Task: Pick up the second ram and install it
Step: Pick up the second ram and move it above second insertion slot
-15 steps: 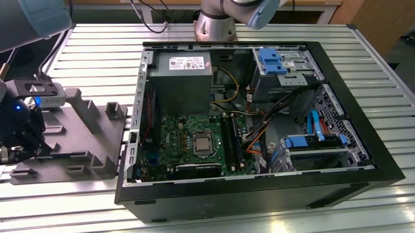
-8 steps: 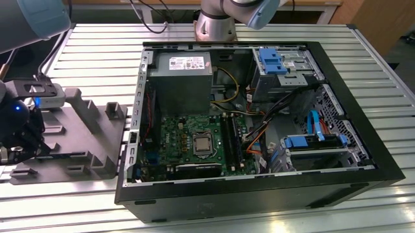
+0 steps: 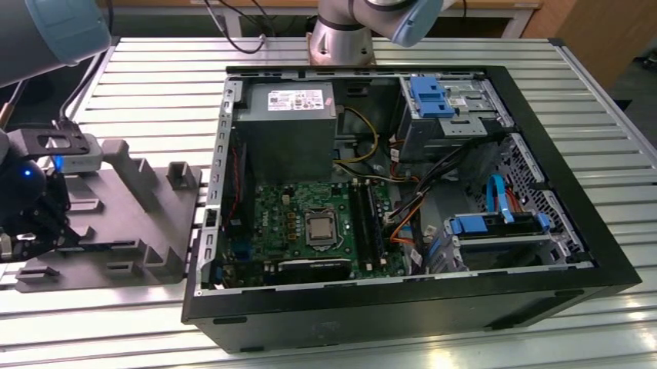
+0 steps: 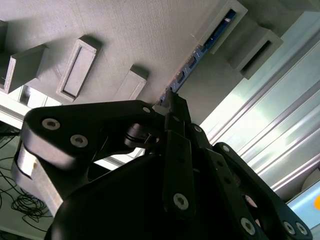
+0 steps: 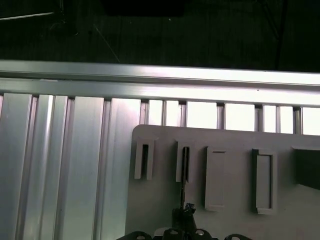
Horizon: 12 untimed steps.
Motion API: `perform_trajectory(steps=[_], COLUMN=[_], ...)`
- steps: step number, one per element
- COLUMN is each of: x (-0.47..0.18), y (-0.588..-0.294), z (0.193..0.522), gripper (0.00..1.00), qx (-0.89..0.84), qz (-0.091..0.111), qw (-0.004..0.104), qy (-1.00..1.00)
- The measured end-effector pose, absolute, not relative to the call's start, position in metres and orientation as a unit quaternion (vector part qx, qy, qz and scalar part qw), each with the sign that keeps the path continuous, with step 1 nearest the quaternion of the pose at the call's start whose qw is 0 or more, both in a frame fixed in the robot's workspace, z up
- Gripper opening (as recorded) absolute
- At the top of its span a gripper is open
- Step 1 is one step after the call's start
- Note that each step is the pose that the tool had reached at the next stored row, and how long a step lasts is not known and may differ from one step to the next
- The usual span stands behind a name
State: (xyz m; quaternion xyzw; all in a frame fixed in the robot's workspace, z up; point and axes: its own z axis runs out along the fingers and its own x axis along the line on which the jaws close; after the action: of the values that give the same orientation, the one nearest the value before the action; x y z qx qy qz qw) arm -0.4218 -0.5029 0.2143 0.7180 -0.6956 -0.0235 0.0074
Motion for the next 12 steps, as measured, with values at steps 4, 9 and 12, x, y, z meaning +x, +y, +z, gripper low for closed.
perform_trajectory(steps=[4, 9, 12], x=[-0.4218, -0.4218, -0.4218], y=[-0.5028, -0.5028, -0.5028], z=[0.2141, 0.2140, 0.2139], gripper=[0.11, 0.16, 0.30], qx=[0.718, 0.718, 0.718], qz=[-0.023, -0.023, -0.023], qw=[0.007, 0.007, 0.007], qy=[-0.696, -0.696, -0.696])
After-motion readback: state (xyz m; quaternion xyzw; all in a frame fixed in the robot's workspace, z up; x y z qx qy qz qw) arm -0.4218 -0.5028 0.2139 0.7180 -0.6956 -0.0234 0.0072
